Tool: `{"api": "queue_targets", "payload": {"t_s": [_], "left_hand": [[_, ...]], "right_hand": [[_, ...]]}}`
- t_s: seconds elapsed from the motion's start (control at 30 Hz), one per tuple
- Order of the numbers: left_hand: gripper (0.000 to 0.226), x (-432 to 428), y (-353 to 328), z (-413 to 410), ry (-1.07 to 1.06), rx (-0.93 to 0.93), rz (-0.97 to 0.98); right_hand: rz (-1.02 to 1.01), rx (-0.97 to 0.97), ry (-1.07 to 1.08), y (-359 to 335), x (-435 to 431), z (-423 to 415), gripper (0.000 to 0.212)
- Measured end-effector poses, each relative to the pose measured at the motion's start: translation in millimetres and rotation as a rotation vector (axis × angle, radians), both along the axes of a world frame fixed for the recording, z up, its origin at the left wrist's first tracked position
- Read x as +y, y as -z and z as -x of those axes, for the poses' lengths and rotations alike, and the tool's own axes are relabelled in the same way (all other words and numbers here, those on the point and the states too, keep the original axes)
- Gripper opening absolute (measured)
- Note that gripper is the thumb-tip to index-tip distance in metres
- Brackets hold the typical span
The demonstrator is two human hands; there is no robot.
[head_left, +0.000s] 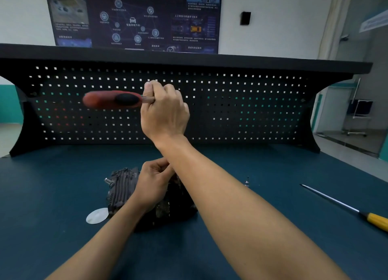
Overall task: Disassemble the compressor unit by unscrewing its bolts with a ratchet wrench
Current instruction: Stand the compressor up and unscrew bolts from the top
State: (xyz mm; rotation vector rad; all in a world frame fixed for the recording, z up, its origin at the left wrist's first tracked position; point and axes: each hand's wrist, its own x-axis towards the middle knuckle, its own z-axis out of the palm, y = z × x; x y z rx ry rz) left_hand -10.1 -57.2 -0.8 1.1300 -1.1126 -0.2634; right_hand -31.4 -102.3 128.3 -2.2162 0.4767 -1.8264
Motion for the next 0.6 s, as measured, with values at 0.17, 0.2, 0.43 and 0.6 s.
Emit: {"api": "queue_targets", "payload": {"t_s": [0.17,0.2,0.43,0.6], "left_hand": [[0.046,-0.6,-0.3,0.3,-0.013,-0.019,0.023],[0.042,-0.4,-0.5,-0.4,-0.01,-0.006,0.017],[0.048,-0.3,-3.1,3.3,-0.048,-0.021,-0.005],[0.046,1.4,-5.1,3.2,-0.012,-0.001,-0.019]], "right_hand": [[-0.158,0.018,-0.147,-0.8,2.1,-6.6,0.039],[-0.167,0.035,-0.14,-1.4,2.0,-6.6,0.04],[-0.152,0.075,-0.163,0.1,17.5,-10.7,0.041],[-0.362,-0.008,-0.276,-3.1,15.0,-15.1,0.033]]}}
